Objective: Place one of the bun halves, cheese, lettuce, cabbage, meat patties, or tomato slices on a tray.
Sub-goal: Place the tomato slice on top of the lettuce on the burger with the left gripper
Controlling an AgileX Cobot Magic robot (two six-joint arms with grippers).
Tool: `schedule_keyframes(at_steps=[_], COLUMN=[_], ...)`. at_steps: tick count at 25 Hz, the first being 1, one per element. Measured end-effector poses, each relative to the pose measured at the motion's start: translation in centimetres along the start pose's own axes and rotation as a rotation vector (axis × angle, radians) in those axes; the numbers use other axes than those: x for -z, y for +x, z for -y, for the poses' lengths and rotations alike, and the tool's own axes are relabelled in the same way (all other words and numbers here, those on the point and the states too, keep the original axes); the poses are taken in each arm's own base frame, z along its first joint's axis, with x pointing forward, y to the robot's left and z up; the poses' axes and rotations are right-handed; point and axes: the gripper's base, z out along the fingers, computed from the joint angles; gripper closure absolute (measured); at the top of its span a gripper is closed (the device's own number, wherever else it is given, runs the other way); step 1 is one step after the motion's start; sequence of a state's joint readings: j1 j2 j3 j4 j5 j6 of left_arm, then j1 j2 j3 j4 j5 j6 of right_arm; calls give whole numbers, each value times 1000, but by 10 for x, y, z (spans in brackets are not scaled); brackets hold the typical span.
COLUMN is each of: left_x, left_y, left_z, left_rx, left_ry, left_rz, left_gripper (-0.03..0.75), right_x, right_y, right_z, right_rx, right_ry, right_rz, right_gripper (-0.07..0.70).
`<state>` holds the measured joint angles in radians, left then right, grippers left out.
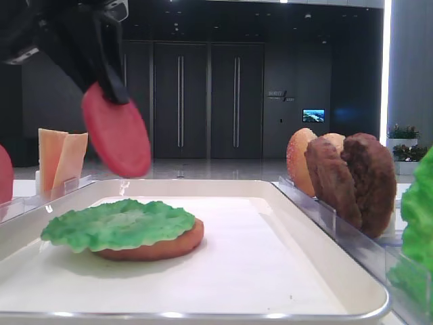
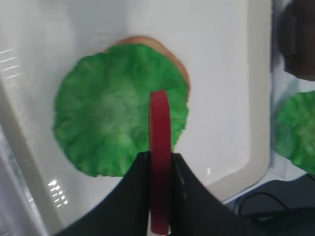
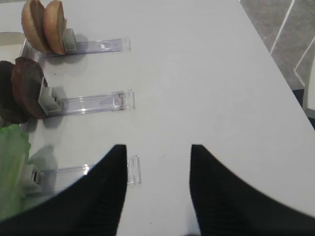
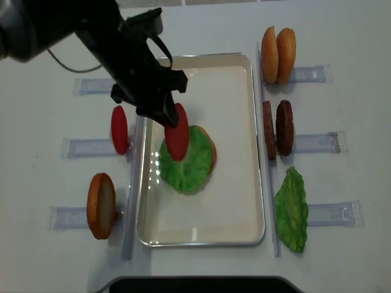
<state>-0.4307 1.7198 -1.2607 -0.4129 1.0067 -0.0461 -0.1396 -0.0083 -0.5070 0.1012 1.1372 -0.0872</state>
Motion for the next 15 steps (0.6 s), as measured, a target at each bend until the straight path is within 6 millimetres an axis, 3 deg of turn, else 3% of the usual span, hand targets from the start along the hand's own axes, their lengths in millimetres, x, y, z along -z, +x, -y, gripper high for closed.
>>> schedule_keyframes(at_steps=[8, 15], left_x=[-24, -24], left_y=[13, 14], left_z=[-4, -35], left_rx=[-107, -91], left_ry=[168, 344], left_rz=[28, 106], left_gripper=[652, 654], right_x=[0, 0], right_y=[0, 0], right_z=[0, 0], right_rx=[0, 0], right_ry=[0, 0], right_rz=[0, 0], right_gripper=[339, 339])
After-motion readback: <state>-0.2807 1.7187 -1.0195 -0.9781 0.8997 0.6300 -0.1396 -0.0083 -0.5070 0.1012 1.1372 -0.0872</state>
